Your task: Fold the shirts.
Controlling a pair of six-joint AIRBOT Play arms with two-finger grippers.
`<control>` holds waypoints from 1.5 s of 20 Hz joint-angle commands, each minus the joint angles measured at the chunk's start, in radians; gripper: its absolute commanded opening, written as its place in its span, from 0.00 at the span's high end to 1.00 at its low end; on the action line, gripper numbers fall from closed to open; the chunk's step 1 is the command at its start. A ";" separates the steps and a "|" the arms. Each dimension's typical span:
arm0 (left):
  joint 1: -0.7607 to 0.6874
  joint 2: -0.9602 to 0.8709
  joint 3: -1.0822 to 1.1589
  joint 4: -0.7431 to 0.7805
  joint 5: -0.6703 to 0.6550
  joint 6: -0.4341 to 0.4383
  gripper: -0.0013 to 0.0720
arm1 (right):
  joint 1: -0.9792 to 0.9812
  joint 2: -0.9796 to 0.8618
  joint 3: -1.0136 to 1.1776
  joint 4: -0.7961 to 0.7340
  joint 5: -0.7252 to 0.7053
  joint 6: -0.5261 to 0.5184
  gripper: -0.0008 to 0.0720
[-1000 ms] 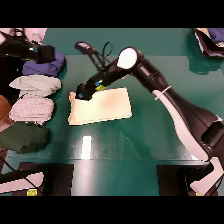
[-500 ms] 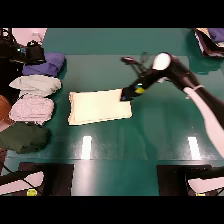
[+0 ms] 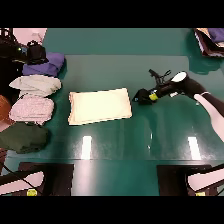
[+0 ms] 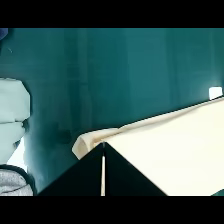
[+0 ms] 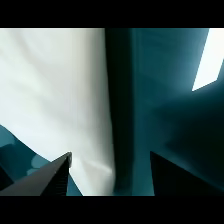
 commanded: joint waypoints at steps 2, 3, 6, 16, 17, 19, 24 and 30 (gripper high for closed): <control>0.001 -0.001 0.000 -0.002 -0.001 0.000 0.95 | 0.114 -0.146 0.119 0.121 -0.004 -0.023 0.23; 0.001 -0.001 0.000 -0.002 -0.001 0.000 0.95 | 0.146 -0.173 0.154 0.122 0.002 -0.022 0.23; 0.001 -0.001 0.000 -0.007 -0.011 0.000 0.95 | 0.212 -0.220 0.232 0.118 0.012 -0.024 0.59; -0.180 0.000 0.000 -0.022 0.018 0.000 0.95 | -0.031 0.065 0.130 -0.039 -0.069 -0.023 0.97; -0.200 0.000 0.000 -0.026 0.027 0.000 0.95 | -0.111 0.127 0.080 -0.060 -0.070 -0.023 0.97; -0.224 0.000 0.000 -0.034 0.027 -0.001 0.95 | -0.290 0.246 -0.010 -0.118 -0.071 -0.023 0.97; -0.247 0.000 0.000 -0.044 0.037 -0.003 0.95 | -0.818 0.492 -0.208 -0.145 -0.135 -0.020 0.97; -0.247 -0.001 0.000 -0.068 0.084 -0.009 0.95 | -1.277 0.561 -0.381 -0.148 -0.156 -0.006 0.97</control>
